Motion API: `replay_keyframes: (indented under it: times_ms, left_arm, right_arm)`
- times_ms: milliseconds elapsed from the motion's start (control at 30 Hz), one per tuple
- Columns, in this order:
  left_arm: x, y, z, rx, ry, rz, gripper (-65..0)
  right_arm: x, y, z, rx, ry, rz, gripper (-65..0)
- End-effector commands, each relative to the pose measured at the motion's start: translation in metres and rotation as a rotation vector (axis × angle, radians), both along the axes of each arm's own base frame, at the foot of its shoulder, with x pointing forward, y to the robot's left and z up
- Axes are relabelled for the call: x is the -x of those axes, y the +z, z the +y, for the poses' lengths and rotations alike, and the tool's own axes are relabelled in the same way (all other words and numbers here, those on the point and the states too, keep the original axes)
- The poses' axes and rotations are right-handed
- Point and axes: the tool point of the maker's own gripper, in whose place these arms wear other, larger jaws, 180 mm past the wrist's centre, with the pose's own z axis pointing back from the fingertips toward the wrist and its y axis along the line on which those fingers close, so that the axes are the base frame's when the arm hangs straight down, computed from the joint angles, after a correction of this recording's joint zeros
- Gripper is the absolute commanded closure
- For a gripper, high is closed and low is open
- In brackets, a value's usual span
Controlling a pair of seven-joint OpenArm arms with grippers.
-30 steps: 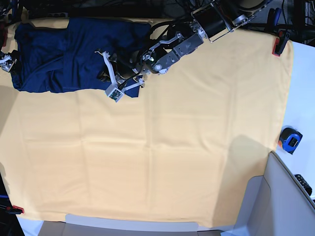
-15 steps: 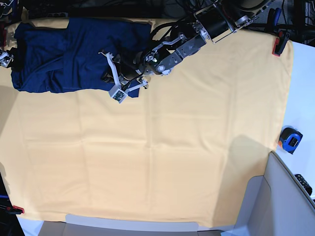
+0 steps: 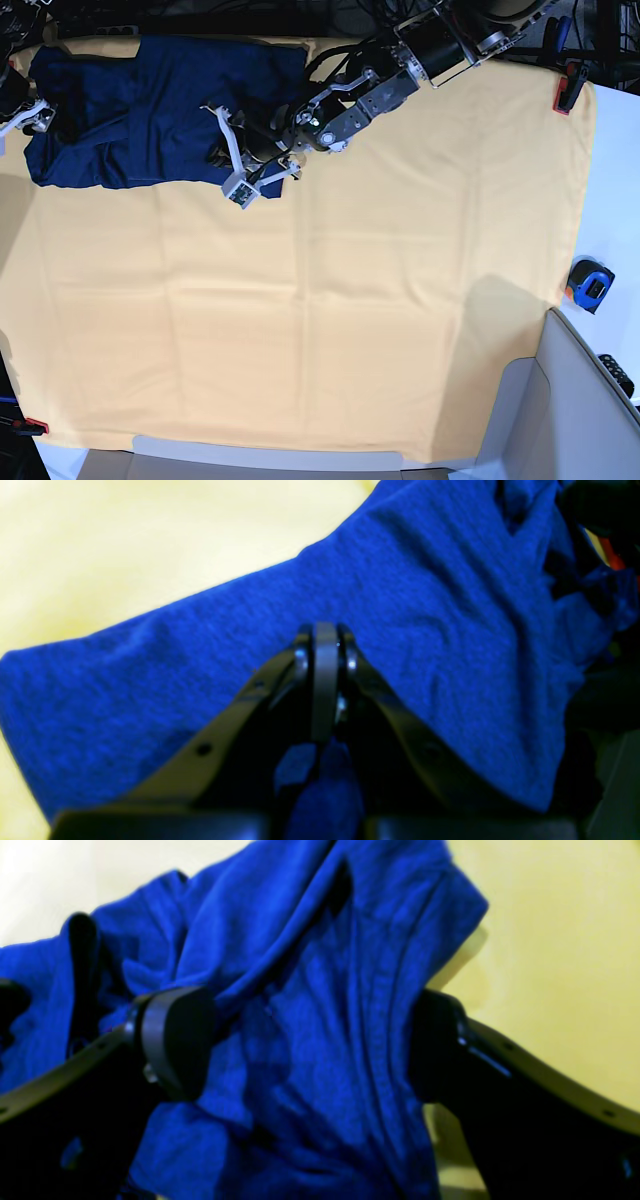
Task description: Fold the T-shirt properly
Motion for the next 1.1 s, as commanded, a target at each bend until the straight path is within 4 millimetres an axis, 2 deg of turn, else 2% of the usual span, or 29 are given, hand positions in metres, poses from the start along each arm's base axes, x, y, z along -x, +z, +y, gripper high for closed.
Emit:
replay_keyframes:
  times_ms: [0, 300, 500, 600, 667, 800, 933, 1000, 1067]
  left_arm:
    - [-0.009, 0.016, -0.007, 0.038, 0.002, -0.040, -0.5]
    - [-0.009, 0.016, -0.007, 0.037, 0.002, -0.039, -0.5]
    - [-0.009, 0.015, -0.007, 0.037, 0.002, -0.038, -0.5]
    - [-0.009, 0.015, -0.006, 0.036, 0.002, -0.038, -0.4]
    - [-0.009, 0.015, -0.006, 0.036, 0.002, -0.038, -0.4]
    - [-0.010, 0.010, 0.001, 0.017, 0.004, -0.038, -0.4]
    - [-0.008, 0.002, 0.011, -0.036, -0.016, -0.009, -0.4]
    - [-0.015, 0.006, 0.017, -0.059, -0.027, -0.023, -0.4]
    - [-0.015, 0.013, 0.020, -0.060, -0.038, -0.038, -0.4]
  right_arm:
    - [0.019, -0.013, 0.002, 0.005, 0.022, 0.106, -56.7]
    - [0.024, -0.021, 0.012, -0.023, 0.021, 0.118, -56.6]
    - [0.025, -0.028, 0.026, -0.054, 0.031, 0.122, -55.1]
    - [0.023, -0.034, 0.038, -0.072, 0.059, 0.130, -46.3]
    - [0.023, -0.034, 0.039, -0.074, 0.060, 0.131, -39.5]
    - [0.023, -0.034, 0.040, -0.074, 0.060, 0.130, -20.6]
    - [0.022, -0.032, 0.040, -0.086, 0.059, 0.118, -4.9]
    - [0.018, -0.025, 0.040, -0.077, 0.070, 0.095, -0.2]
    - [0.016, -0.014, 0.041, -0.040, 0.090, 0.071, 0.0]
